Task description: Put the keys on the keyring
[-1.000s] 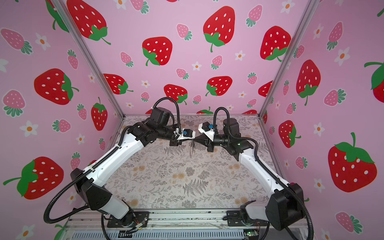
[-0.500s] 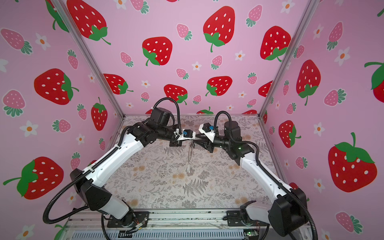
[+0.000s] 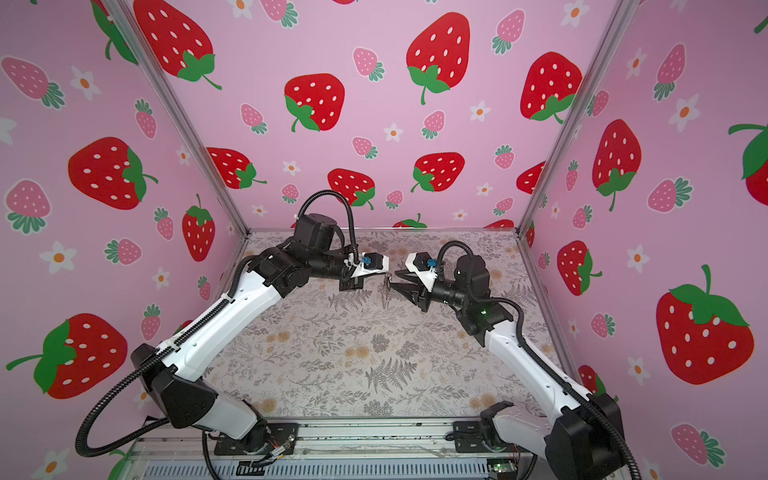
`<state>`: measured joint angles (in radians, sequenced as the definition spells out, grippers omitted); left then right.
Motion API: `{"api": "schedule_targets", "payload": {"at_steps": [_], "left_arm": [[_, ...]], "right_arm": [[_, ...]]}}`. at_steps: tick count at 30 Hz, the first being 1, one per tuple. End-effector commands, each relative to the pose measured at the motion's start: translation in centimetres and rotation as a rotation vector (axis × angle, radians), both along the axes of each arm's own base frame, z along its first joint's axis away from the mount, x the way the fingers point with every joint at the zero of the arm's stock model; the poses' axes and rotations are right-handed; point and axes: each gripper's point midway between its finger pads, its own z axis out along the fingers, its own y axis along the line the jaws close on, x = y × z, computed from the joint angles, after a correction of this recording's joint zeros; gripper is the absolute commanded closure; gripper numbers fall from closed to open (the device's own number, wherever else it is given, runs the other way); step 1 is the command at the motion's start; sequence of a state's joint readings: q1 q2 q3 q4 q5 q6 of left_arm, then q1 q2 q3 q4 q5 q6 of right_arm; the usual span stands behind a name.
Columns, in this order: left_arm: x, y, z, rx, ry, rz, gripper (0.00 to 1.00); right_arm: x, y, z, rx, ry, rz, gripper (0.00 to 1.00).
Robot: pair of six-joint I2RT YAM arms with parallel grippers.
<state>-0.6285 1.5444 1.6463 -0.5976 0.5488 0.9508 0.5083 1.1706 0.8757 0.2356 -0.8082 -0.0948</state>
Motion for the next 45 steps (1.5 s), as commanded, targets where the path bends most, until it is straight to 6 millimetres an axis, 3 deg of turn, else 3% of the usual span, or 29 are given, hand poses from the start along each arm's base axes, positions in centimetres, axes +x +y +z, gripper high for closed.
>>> {"api": "schedule_targets", "payload": {"at_steps": [1, 11, 16, 22, 40, 45], "left_arm": [[0.2, -0.4, 1.3, -0.044, -0.026, 0.006, 1.00], [0.7, -0.9, 1.3, -0.045, -0.033, 0.033, 1.00], [0.7, -1.0, 1.2, -0.040, -0.033, 0.033, 1.00], [0.9, -1.2, 1.6, -0.067, -0.030, 0.042, 1.00], [0.2, -1.8, 5.0, -0.336, 0.037, 0.001, 1.00], [0.3, -1.5, 5.2, -0.348, 0.033, 0.010, 1.00]], "right_arm": [[-0.4, 0.5, 1.2, 0.039, -0.002, 0.050, 0.63], [0.5, 0.8, 1.1, 0.033, 0.014, 0.034, 0.65], [1.3, 0.6, 1.1, 0.025, -0.005, -0.012, 0.85], [1.5, 0.3, 0.7, 0.004, -0.032, -0.027, 0.99], [1.4, 0.9, 0.2, -0.008, 0.045, 0.063, 1.00], [2.1, 0.0, 0.4, -0.006, 0.050, 0.030, 1.00]]}}
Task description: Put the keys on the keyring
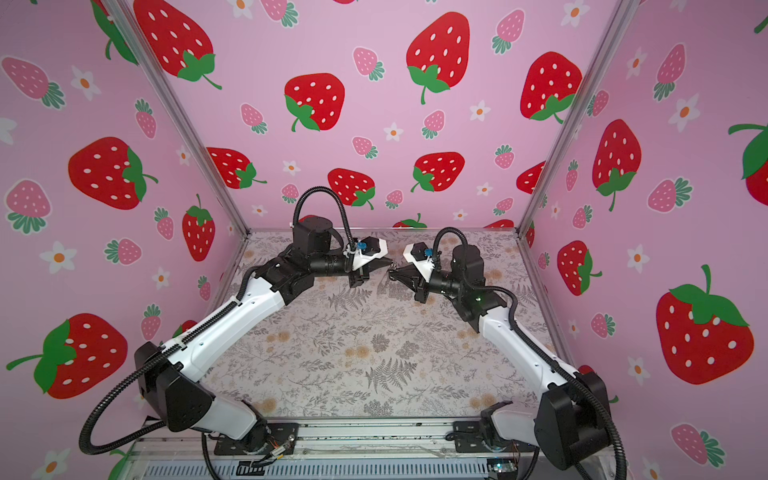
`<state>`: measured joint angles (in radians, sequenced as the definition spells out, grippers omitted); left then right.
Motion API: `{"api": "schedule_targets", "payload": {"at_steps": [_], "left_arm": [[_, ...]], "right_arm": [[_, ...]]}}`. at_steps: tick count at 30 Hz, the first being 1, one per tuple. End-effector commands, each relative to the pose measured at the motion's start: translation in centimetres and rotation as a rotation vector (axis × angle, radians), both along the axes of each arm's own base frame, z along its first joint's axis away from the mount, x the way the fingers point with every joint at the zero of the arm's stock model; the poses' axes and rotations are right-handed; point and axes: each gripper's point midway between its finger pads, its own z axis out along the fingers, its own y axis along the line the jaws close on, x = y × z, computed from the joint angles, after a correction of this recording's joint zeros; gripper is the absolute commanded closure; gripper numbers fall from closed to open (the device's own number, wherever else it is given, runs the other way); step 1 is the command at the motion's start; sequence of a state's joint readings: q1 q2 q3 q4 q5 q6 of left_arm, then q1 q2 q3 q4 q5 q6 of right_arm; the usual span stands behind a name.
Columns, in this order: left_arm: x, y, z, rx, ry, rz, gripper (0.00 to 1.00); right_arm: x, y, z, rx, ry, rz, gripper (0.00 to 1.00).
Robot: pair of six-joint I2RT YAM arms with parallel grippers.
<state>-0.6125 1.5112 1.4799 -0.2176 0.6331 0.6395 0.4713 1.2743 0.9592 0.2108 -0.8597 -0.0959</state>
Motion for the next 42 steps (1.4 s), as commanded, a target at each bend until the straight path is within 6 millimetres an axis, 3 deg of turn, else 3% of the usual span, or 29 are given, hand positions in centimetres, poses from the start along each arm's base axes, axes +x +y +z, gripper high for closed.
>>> {"api": "schedule_targets", "payload": {"at_steps": [1, 11, 27, 29, 34, 42], "left_arm": [[-0.9, 0.1, 3.4, -0.086, -0.074, -0.031, 1.00], [-0.4, -1.0, 4.5, -0.197, -0.047, -0.055, 1.00], [0.7, -2.7, 3.1, -0.337, 0.037, -0.067, 1.00], [0.8, -2.6, 3.2, -0.359, 0.039, -0.061, 1.00], [1.2, -2.3, 3.2, -0.370, 0.035, -0.040, 1.00], [1.7, -1.4, 3.6, -0.375, 0.039, -0.035, 1.00]], "right_arm": [[-0.1, -0.7, 0.8, 0.009, 0.004, 0.011, 1.00], [-0.6, -0.2, 0.8, 0.023, 0.036, 0.084, 1.00], [0.0, 0.2, 1.9, 0.028, -0.004, 0.102, 0.99], [0.2, 0.2, 1.9, 0.026, -0.001, 0.096, 0.96], [1.4, -1.1, 1.3, 0.013, -0.002, 0.006, 0.71], [1.6, -5.1, 1.3, 0.008, -0.094, -0.143, 0.60]]}}
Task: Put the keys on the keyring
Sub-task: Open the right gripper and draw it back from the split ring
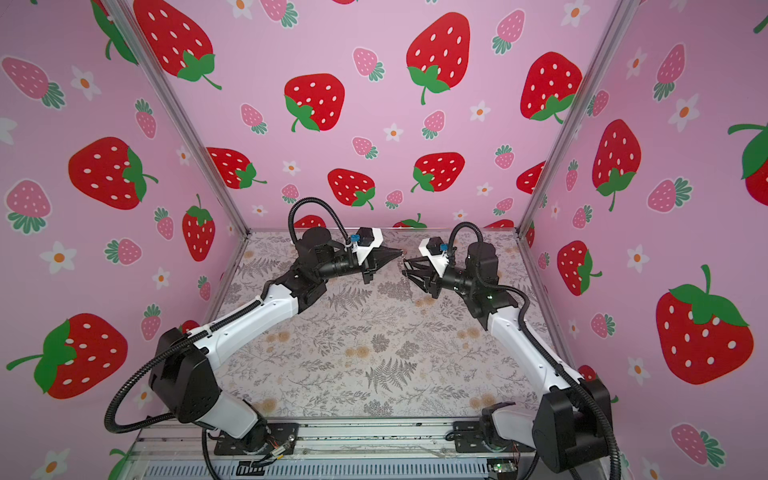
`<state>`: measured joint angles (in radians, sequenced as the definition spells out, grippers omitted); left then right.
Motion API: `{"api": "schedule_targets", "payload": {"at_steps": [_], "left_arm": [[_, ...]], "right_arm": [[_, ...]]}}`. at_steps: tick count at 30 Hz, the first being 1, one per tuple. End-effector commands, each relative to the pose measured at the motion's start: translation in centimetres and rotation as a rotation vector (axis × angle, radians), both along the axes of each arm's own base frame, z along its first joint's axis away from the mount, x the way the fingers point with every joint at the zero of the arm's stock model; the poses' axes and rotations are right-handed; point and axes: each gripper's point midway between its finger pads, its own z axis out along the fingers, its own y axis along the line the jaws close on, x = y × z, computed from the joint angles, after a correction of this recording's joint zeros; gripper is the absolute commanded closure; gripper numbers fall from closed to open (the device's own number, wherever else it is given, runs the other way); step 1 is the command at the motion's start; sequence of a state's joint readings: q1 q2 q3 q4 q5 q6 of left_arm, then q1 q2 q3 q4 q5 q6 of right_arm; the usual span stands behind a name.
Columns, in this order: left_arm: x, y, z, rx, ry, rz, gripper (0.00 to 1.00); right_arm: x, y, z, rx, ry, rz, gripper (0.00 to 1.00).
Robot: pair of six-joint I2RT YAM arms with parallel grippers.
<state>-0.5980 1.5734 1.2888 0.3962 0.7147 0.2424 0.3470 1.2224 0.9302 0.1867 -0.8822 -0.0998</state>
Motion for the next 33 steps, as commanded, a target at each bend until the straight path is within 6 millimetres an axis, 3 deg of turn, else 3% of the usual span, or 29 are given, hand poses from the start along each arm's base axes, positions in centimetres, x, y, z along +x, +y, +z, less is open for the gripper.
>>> {"api": "schedule_targets", "payload": {"at_steps": [1, 8, 14, 23, 33], "left_arm": [[-0.4, 0.5, 2.5, -0.053, -0.056, -0.017, 1.00], [-0.9, 0.4, 2.5, -0.045, -0.053, -0.055, 1.00], [-1.6, 0.3, 2.2, -0.037, -0.047, -0.089, 1.00], [-2.1, 0.3, 2.0, -0.039, -0.048, -0.117, 1.00], [-2.6, 0.2, 2.0, -0.025, -0.058, -0.139, 1.00]], "right_arm": [[-0.1, -1.6, 1.3, 0.001, -0.108, -0.054, 0.59], [-0.6, -3.3, 4.0, 0.030, -0.222, -0.101, 0.61], [-1.2, -2.6, 6.3, 0.129, -0.208, -0.036, 0.68], [-1.8, -0.3, 7.3, 0.176, -0.169, 0.082, 0.76], [-2.1, 1.1, 7.0, 0.177, -0.114, 0.136, 0.81]]}}
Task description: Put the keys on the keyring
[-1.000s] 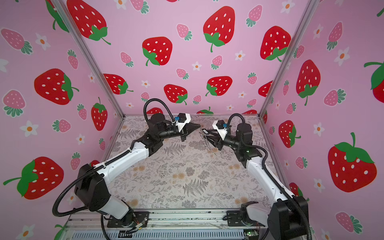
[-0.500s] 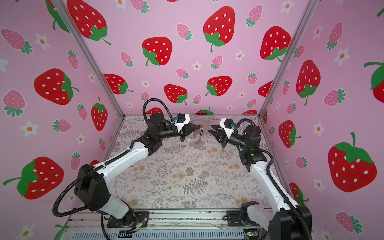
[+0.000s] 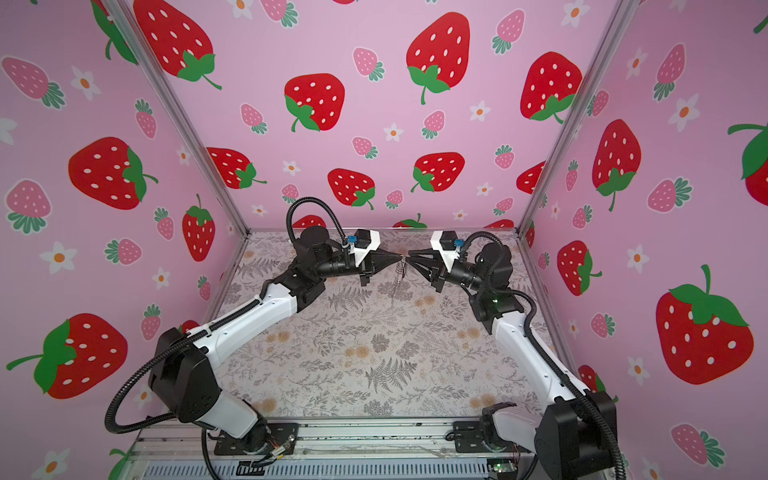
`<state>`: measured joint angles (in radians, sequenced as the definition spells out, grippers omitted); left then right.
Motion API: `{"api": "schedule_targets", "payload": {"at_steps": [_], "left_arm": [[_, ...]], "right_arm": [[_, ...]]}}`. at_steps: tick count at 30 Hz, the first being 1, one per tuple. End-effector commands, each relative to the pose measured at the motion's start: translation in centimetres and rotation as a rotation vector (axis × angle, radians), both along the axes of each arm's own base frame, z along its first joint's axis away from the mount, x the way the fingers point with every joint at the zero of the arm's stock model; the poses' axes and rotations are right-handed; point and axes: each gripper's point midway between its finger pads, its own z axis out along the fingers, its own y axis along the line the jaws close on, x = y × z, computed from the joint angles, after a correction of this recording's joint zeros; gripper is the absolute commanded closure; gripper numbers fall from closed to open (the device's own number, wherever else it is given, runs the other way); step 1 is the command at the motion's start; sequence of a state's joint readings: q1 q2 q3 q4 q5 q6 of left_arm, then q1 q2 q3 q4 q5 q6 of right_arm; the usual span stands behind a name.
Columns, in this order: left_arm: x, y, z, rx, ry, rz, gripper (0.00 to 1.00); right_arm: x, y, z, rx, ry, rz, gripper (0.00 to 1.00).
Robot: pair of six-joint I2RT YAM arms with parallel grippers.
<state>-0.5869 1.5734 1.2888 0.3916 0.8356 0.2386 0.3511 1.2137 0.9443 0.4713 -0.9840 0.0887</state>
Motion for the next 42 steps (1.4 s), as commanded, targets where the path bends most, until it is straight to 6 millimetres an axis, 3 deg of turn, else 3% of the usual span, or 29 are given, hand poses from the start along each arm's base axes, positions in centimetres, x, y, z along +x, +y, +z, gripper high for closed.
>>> {"api": "schedule_targets", "payload": {"at_steps": [1, 8, 15, 20, 21, 24, 26, 36, 42], "left_arm": [[-1.0, 0.3, 2.1, -0.029, -0.064, -0.030, 1.00], [-1.2, 0.4, 2.1, -0.026, -0.074, -0.034, 1.00], [-1.1, 0.4, 1.9, -0.010, -0.079, -0.028, 1.00], [-0.7, 0.4, 1.2, 0.044, -0.068, 0.000, 1.00], [-0.7, 0.4, 1.1, 0.056, -0.065, 0.001, 0.96], [-0.3, 0.6, 0.6, 0.106, -0.081, 0.041, 0.69], [-0.1, 0.9, 0.5, 0.155, -0.111, 0.075, 0.65], [0.2, 1.4, 0.4, 0.348, -0.271, 0.132, 0.69], [0.0, 1.3, 0.0, 0.420, -0.318, 0.120, 0.73]], "right_arm": [[-0.3, 0.5, 0.9, 0.010, -0.002, 0.037, 0.81], [0.1, 0.8, 0.3, 0.000, 0.031, 0.038, 0.83], [-0.3, 0.9, 0.5, -0.003, 0.025, 0.052, 1.00], [-0.5, 0.9, 0.3, -0.023, 0.032, 0.049, 1.00], [-0.4, 0.9, 0.1, -0.034, 0.038, 0.045, 1.00], [-0.2, 0.8, -0.2, -0.070, 0.049, 0.022, 1.00], [-0.1, 0.7, -0.6, -0.101, 0.059, 0.010, 1.00], [0.4, 1.3, -2.3, -0.217, 0.128, -0.029, 1.00], [0.0, 1.6, -1.8, -0.220, 0.132, -0.028, 1.00]]}}
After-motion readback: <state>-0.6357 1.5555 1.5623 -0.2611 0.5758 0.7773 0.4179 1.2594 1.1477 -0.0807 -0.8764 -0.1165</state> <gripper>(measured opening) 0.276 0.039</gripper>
